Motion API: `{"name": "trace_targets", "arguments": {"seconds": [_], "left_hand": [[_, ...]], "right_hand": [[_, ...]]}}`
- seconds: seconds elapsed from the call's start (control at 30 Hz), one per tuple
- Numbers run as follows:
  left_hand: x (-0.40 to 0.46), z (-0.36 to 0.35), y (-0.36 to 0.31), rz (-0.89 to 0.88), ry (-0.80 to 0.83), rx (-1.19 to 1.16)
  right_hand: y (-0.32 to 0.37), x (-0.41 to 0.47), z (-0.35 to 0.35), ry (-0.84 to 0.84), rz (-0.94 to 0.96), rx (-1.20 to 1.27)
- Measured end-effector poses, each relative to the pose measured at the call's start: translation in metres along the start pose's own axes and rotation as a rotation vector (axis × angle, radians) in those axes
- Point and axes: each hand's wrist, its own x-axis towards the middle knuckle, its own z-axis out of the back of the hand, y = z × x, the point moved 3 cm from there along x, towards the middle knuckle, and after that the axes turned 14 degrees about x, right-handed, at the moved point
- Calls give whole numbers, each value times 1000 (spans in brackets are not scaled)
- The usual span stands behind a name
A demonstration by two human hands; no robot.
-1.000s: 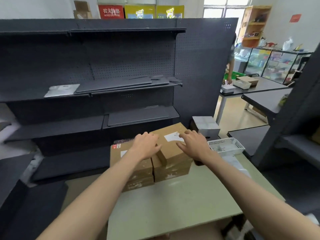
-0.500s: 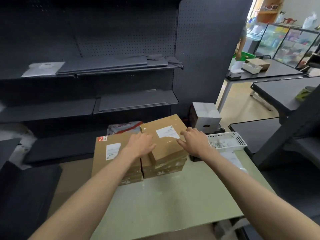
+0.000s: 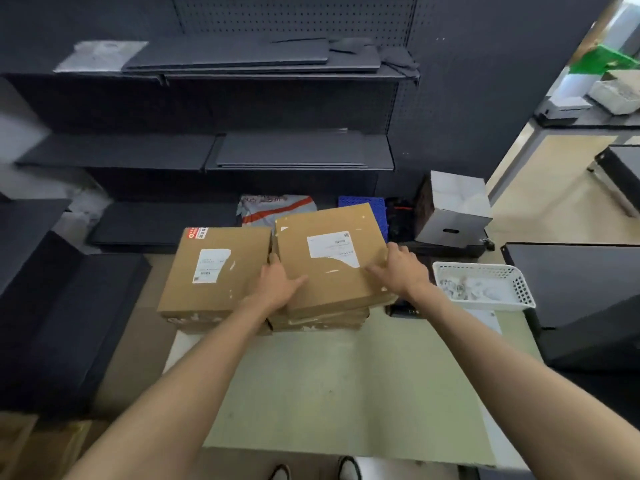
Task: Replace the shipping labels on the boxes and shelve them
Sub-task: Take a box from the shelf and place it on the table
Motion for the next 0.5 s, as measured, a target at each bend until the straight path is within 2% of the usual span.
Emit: {"name": "trace_targets", "arguments": {"seconds": [0.1, 0.27, 0.5], "left_hand": [[14, -15, 7, 81, 71, -226], [17, -23, 5, 91, 102, -401], [-5, -31, 8, 123, 30, -385]], "right_hand": [[-12, 17, -12, 60, -57, 155], [-26, 35, -24, 60, -90, 293], [-42, 18, -32, 69, -120, 439]]}}
